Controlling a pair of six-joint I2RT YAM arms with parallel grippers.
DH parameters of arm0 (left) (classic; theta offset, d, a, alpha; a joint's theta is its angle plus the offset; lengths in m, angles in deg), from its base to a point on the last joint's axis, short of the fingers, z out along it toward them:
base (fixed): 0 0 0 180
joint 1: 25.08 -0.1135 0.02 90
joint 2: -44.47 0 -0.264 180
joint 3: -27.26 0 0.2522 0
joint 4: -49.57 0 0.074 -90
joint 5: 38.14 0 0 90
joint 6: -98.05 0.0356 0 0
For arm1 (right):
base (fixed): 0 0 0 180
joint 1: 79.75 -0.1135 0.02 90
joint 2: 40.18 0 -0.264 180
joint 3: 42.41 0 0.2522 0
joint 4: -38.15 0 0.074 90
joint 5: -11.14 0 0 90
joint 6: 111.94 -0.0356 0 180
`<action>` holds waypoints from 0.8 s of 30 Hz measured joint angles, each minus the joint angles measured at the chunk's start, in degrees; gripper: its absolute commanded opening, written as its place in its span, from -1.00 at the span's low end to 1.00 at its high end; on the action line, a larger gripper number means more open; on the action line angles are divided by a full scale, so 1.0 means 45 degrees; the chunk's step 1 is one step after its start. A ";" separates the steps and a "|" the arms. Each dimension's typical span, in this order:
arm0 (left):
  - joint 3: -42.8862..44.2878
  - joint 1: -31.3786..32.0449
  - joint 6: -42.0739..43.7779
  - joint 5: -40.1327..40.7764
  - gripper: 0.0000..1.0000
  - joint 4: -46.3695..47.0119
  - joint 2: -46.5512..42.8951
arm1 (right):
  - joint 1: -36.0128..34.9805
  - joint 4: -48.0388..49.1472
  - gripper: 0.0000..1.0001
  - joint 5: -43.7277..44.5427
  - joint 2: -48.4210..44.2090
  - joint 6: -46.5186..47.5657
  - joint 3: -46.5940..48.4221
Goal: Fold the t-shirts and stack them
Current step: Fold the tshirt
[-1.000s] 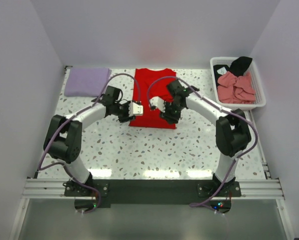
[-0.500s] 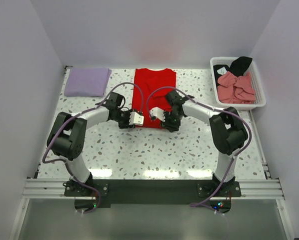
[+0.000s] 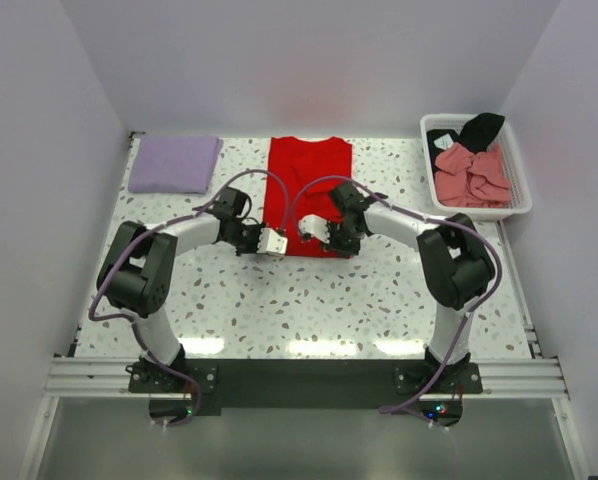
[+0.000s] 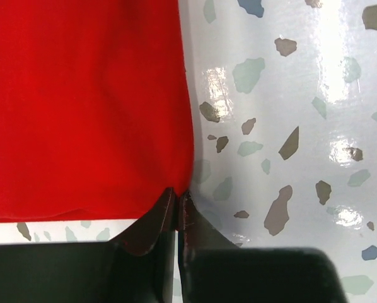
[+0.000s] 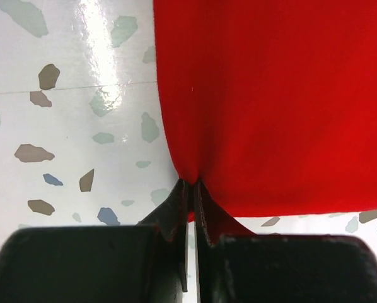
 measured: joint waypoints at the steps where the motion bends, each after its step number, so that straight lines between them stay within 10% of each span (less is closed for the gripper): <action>1: 0.0000 -0.0005 -0.0039 -0.0005 -1.00 0.0000 -0.0010 | 0.0005 -0.0005 -1.00 -0.0005 -0.0024 -0.0039 0.0005; 14: 0.2788 -0.0860 -0.1146 -0.0466 -1.00 -0.1617 -0.1064 | 0.0991 -0.1719 -1.00 -0.0418 -0.0923 -0.0029 0.3123; 24: 0.0185 -0.0068 -0.1370 -0.0840 -1.00 -0.2875 -0.4697 | 0.0228 -0.3381 -1.00 -0.1088 -0.4221 -0.0112 0.0826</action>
